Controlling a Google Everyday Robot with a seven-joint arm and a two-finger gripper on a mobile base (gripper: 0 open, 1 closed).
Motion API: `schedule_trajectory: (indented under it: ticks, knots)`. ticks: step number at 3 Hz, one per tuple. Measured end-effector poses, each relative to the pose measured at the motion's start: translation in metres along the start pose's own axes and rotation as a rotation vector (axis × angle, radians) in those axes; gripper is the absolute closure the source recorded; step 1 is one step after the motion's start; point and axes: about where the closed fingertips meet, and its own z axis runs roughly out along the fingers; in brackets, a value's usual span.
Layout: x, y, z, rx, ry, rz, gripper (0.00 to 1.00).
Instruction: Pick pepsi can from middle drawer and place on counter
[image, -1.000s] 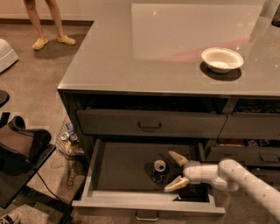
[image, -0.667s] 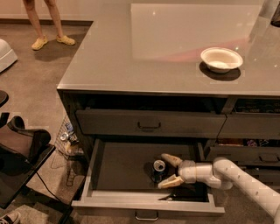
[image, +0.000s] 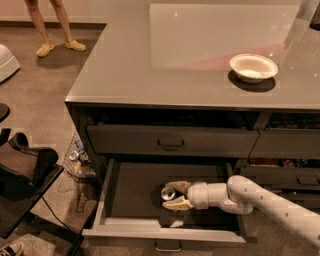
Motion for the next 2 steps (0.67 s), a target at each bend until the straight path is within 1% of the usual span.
schedule_trajectory:
  ticks: [1, 2]
  knots:
    - [-0.023, 0.009, 0.007, 0.016, 0.056, 0.001, 0.94]
    - [-0.064, 0.018, -0.006, 0.026, 0.06, 0.016, 1.0]
